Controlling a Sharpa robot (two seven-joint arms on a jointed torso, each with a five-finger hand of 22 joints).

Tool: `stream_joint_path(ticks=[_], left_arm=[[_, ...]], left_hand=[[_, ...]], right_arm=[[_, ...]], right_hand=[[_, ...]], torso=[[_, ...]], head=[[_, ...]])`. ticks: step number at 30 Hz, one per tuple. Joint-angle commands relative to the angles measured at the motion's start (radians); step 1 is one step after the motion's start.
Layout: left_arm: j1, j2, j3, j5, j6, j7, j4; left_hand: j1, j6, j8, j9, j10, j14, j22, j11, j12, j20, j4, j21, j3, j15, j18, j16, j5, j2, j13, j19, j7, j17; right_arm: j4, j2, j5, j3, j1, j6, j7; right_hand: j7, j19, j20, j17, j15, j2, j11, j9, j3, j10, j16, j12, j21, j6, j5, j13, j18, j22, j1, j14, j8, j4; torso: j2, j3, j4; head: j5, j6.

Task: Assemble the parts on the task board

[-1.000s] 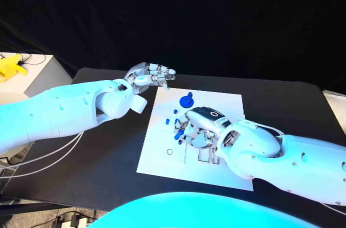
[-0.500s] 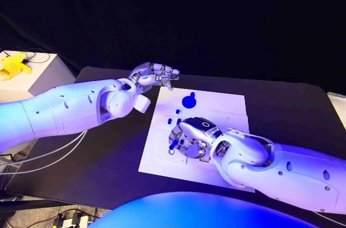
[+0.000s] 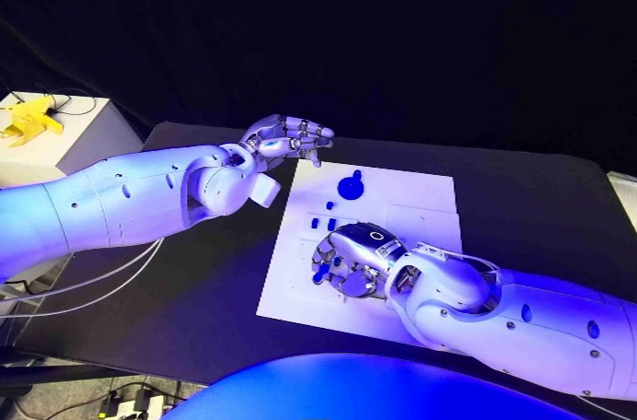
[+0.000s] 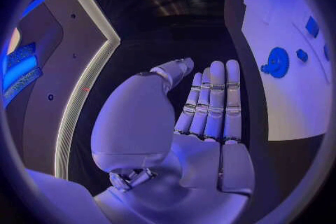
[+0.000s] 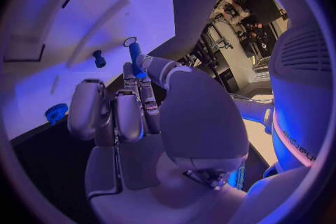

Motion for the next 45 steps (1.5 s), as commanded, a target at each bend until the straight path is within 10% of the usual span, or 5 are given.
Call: stream_joint_path(ticks=[1,34,39,45], left_arm=[[0.0,0.001,0.001,0.007,0.016,0.006,0.001],[0.0,0.0,0.001,0.007,0.018,0.004,0.0],[0.0,0.0,0.001,0.007,0.017,0.004,0.0],[0.0,-0.001,0.001,0.007,0.017,0.003,0.001]], left_hand=[[0.003,-0.007,0.006,-0.001,-0.007,0.004,0.0,0.001,0.006,0.003,0.001,-0.006,-0.005,0.005,0.013,-0.006,0.001,0.006,-0.002,0.003,-0.002,-0.001],[0.001,-0.008,0.007,-0.002,-0.007,0.004,0.0,0.002,0.007,0.003,0.002,-0.007,-0.006,0.005,0.013,-0.006,0.001,0.007,-0.002,0.003,-0.002,-0.001],[0.001,-0.008,0.007,-0.002,-0.007,0.004,0.0,0.002,0.007,0.003,0.002,-0.007,-0.006,0.005,0.013,-0.006,0.001,0.007,-0.002,0.003,-0.002,-0.001],[0.0,-0.008,0.007,-0.002,-0.007,0.004,0.0,0.002,0.007,0.003,0.003,-0.007,-0.006,0.005,0.013,-0.006,0.001,0.007,-0.003,0.003,-0.002,-0.001]], right_arm=[[-0.004,0.002,-0.033,-0.001,-0.003,0.027,-0.011],[-0.035,0.042,-0.08,-0.004,-0.025,0.072,0.007],[-0.035,0.042,-0.072,-0.004,-0.025,0.093,0.019],[-0.033,0.037,-0.072,-0.004,-0.025,0.09,0.019]], right_hand=[[0.006,0.022,-0.005,-0.002,0.002,0.013,-0.065,0.001,0.004,0.071,-0.005,0.003,-0.007,0.004,0.001,-0.002,-0.012,0.132,0.0,0.001,0.006,-0.001],[0.024,0.003,0.005,-0.031,0.017,0.02,-0.047,0.011,0.005,0.034,-0.029,-0.04,-0.068,-0.044,-0.025,0.0,-0.004,0.119,-0.03,-0.015,-0.01,-0.036],[0.04,-0.076,0.028,-0.212,0.046,-0.021,-0.016,0.001,-0.013,-0.063,-0.136,-0.094,-0.301,-0.091,-0.029,-0.024,0.029,0.056,-0.07,-0.121,-0.043,-0.065],[0.037,-0.102,0.04,-0.247,0.054,-0.044,-0.008,-0.009,-0.028,-0.107,-0.149,-0.098,-0.359,-0.123,-0.029,-0.034,0.039,0.041,-0.083,-0.157,-0.068,-0.079]], torso=[[0.0,0.0002,-0.0003],[-0.001,-0.0009,-0.0002],[0.0,-0.0008,-0.0008],[-0.001,-0.0009,-0.0003]], head=[[0.002,0.0],[0.002,0.0],[0.002,0.0],[0.001,0.0]])
